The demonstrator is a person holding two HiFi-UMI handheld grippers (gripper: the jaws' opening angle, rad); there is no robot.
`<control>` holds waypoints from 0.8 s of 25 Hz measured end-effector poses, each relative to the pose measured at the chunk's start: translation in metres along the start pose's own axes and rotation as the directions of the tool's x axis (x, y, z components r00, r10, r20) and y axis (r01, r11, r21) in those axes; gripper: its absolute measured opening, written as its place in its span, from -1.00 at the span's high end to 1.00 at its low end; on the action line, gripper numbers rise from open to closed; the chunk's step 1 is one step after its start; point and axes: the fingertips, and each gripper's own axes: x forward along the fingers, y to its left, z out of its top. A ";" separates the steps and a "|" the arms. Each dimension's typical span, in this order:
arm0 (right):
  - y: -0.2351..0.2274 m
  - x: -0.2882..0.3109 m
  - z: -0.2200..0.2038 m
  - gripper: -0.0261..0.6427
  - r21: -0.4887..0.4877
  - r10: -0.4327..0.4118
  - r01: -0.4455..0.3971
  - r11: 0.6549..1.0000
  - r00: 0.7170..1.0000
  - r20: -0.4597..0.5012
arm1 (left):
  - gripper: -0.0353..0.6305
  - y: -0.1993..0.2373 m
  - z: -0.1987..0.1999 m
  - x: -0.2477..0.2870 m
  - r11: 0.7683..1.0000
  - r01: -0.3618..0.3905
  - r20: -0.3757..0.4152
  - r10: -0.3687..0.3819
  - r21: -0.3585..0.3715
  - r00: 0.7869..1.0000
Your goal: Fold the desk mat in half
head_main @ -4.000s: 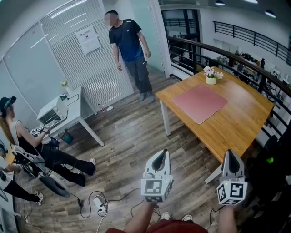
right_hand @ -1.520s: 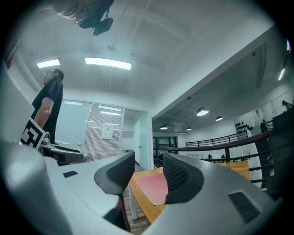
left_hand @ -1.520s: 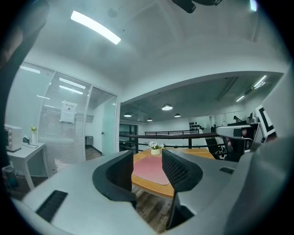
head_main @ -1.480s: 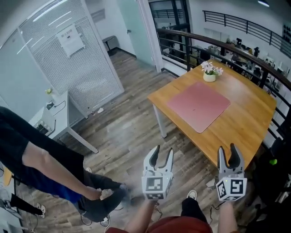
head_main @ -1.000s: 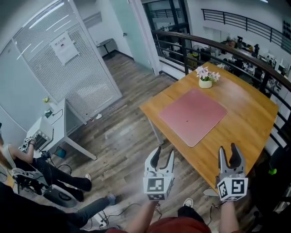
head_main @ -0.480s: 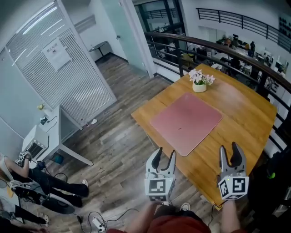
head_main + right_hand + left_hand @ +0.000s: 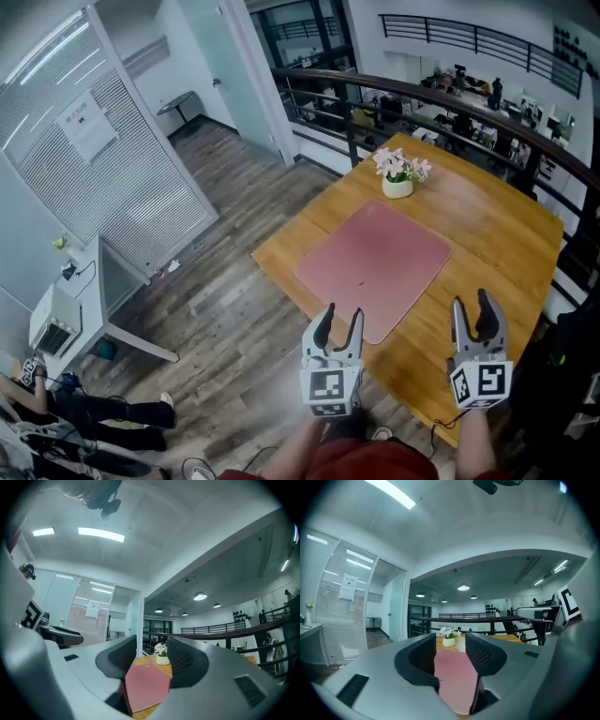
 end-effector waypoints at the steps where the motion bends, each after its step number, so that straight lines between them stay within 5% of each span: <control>1: -0.001 0.009 -0.003 0.28 0.006 -0.014 0.014 1.000 1.000 -0.004 | 0.26 0.004 0.000 0.009 1.000 0.008 0.001 -0.008 0.003 1.000; 20: -0.001 0.130 -0.037 0.28 -0.063 -0.090 0.084 0.995 0.990 -0.105 | 0.26 0.056 -0.043 0.114 0.982 0.188 -0.110 -0.188 -0.015 0.976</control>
